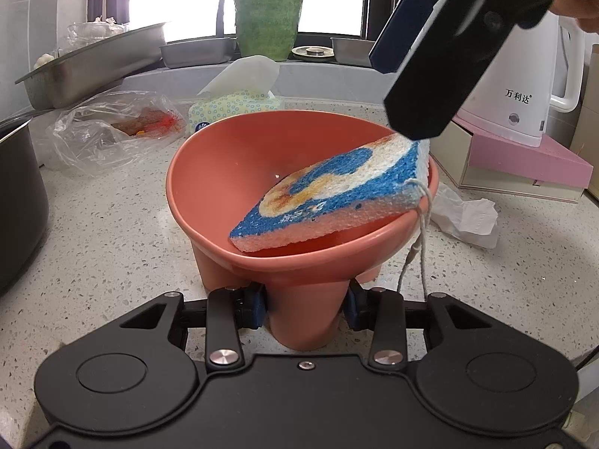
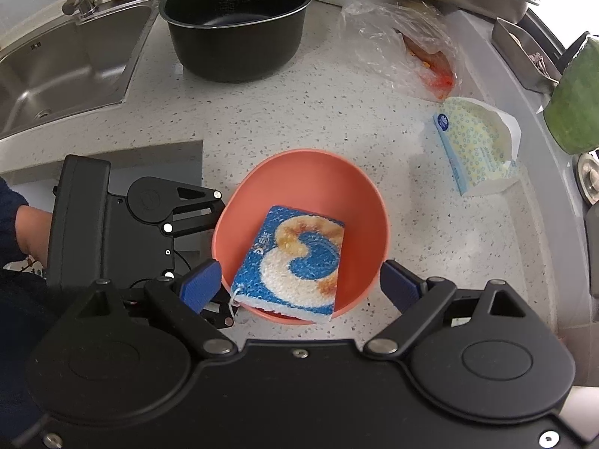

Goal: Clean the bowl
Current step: 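Scrub the bowl's inside with the sponge in the right tool while left tool holds bowl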

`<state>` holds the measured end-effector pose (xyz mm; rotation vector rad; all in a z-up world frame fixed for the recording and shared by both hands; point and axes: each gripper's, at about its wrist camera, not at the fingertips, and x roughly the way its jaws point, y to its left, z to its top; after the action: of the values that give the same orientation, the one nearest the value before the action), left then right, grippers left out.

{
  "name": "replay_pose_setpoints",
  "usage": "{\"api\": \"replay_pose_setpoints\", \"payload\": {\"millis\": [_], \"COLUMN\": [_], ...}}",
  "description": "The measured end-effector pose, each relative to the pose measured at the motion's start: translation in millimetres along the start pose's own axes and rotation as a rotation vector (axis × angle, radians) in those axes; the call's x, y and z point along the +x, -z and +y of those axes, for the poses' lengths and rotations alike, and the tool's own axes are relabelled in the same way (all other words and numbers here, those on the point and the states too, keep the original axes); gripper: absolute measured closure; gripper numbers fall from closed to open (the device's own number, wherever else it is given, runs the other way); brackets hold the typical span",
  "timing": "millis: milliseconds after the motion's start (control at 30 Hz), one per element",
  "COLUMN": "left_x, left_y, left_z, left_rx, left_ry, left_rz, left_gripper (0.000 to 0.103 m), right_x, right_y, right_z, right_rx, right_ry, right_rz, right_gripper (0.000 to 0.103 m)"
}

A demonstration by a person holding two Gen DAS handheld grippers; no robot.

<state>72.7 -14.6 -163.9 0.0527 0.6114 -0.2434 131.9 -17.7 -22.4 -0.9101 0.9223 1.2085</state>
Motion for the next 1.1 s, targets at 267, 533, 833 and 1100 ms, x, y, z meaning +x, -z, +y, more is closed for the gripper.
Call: {"api": "replay_pose_setpoints", "payload": {"millis": [267,533,833,1100], "left_x": [0,1,2,2], "left_y": [0,-1,-1,-1], "left_z": [1,2,0,1], "left_rx": [-0.001,-0.003,-0.007,-0.006], "left_ry": [0.002,0.003,0.002,0.003], "left_rz": [0.001,0.001,0.001,0.000], "left_gripper": [0.065,0.065,0.065,0.065], "right_x": [-21,-22,-7,7], "right_y": [9,24,47,53], "right_z": [8,35,58,70], "right_rx": [-0.139,-0.392,-0.648,-0.816], "right_ry": [-0.009,0.064,0.144,0.177], "right_rz": [-0.086,-0.098,-0.141,-0.108], "right_gripper": [0.010,0.010,0.010,0.011]}}
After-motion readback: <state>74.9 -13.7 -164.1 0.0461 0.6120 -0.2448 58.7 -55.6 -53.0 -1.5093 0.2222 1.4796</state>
